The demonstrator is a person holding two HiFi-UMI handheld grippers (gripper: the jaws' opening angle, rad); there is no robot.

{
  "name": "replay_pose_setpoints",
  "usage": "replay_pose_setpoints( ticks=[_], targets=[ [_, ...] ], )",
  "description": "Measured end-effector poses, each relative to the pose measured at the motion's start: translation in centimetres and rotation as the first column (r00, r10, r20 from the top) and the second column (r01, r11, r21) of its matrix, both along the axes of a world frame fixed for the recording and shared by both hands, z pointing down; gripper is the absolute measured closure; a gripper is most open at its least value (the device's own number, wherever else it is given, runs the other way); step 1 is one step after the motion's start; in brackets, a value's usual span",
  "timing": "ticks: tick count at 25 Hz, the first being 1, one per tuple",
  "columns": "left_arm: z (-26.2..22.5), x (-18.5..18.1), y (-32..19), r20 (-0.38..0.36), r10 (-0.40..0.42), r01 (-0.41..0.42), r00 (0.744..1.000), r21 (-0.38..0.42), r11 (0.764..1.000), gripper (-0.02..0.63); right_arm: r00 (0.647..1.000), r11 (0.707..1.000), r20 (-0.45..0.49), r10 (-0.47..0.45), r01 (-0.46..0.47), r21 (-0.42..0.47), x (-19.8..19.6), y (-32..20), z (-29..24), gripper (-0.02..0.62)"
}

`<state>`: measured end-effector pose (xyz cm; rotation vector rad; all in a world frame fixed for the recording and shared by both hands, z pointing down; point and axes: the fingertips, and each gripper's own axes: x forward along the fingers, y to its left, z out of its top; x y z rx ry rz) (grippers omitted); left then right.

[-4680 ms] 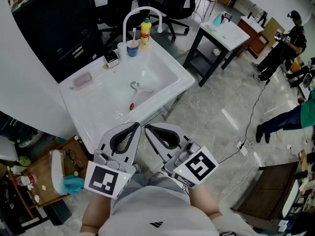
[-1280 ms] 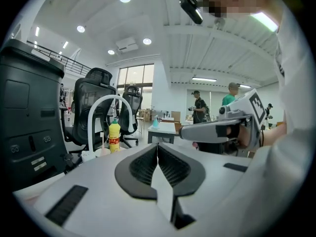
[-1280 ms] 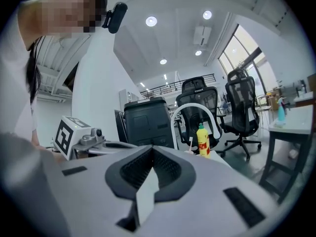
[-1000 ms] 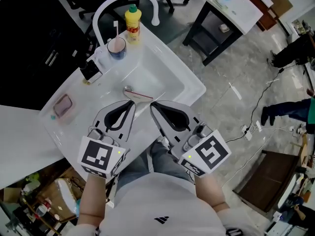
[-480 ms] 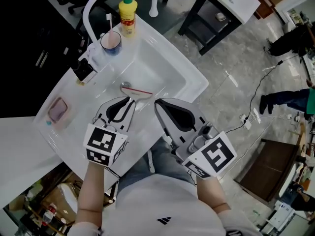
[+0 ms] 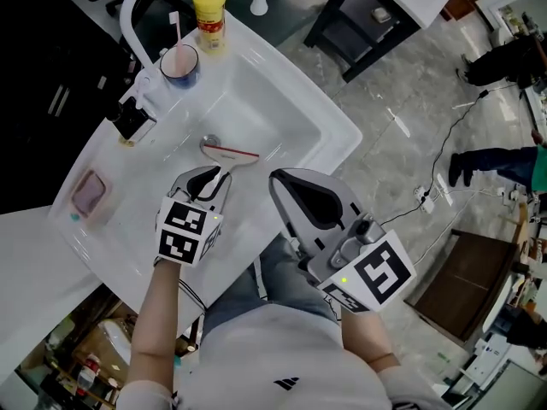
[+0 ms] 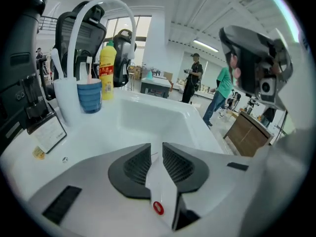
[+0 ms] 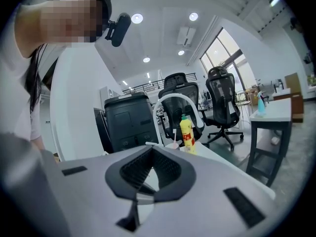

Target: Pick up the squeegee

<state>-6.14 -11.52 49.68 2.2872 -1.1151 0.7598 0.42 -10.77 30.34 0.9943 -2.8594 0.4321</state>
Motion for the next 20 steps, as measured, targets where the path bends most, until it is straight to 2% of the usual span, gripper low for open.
replay_pose_setpoints(
  ticks=[9,20],
  targets=[
    [5.0,0.0,0.5,0.047,-0.009,0.015,0.999,-0.127,0.992,0.522,1.0,1.0,0.001,0.023,-0.023,-0.015,1.1,-0.1,0.8,0.586],
    [9.1,0.0,0.8,0.114,0.012,0.015,0.993,-0.228,0.973,0.52,0.999,0.999,0.0,0.048,-0.048,-0.013,2.3,-0.3,1.0,0.586]
  ],
)
